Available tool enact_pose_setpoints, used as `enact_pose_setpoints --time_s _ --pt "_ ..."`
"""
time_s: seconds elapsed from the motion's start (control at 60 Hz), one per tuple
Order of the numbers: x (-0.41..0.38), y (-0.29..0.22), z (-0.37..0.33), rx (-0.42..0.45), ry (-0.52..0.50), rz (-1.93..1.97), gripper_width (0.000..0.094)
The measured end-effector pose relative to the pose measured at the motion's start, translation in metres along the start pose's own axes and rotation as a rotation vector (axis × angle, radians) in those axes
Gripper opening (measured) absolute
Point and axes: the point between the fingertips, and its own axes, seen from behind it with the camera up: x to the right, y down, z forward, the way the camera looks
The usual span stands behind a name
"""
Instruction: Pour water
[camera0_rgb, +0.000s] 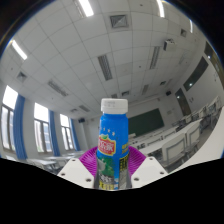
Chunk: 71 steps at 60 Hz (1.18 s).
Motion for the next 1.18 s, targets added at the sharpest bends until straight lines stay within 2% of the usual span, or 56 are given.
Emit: enact_pose_setpoints --time_s 0.183,0.233,0.333,0.433,0.45,0.5,0.533,0.633,0.7,0.75,0.883,1.083,1.183 --pt "0.125 0.108 -0.068 -0.312 0.21 -0.22 0.0362" --pt "0.138 0.128 -0.085 -0.354 0.22 -0.235 0.0363" --pt "0.12 0.141 -0.126 -0.426 0.168 -0.27 0.0365" --pt "0.105 0.127 -0.171 -0.423 0.142 -0.349 0.0365" --pt "0.114 0.138 -0.147 -0.426 0.148 -0.355 0.0364" --pt "0.112 0.134 -0.155 -0.431 0.149 -0.364 0.0368" --pt "0.11 0.129 -0.166 -0.436 0.151 -0.36 0.0403" --pt "0.107 0.12 -0.196 -0.478 0.148 -0.342 0.0614" --pt "0.101 0.112 -0.234 -0.517 0.14 -0.333 0.087" --pt "0.11 0.104 -0.237 -0.525 0.152 -0.313 0.0835" --pt "0.093 0.07 -0.315 -0.523 0.151 -0.241 0.0849" --pt "0.045 0.041 -0.439 -0.564 0.052 -0.188 0.0847" --pt "0.028 0.03 -0.477 -0.56 0.002 -0.175 0.0845"
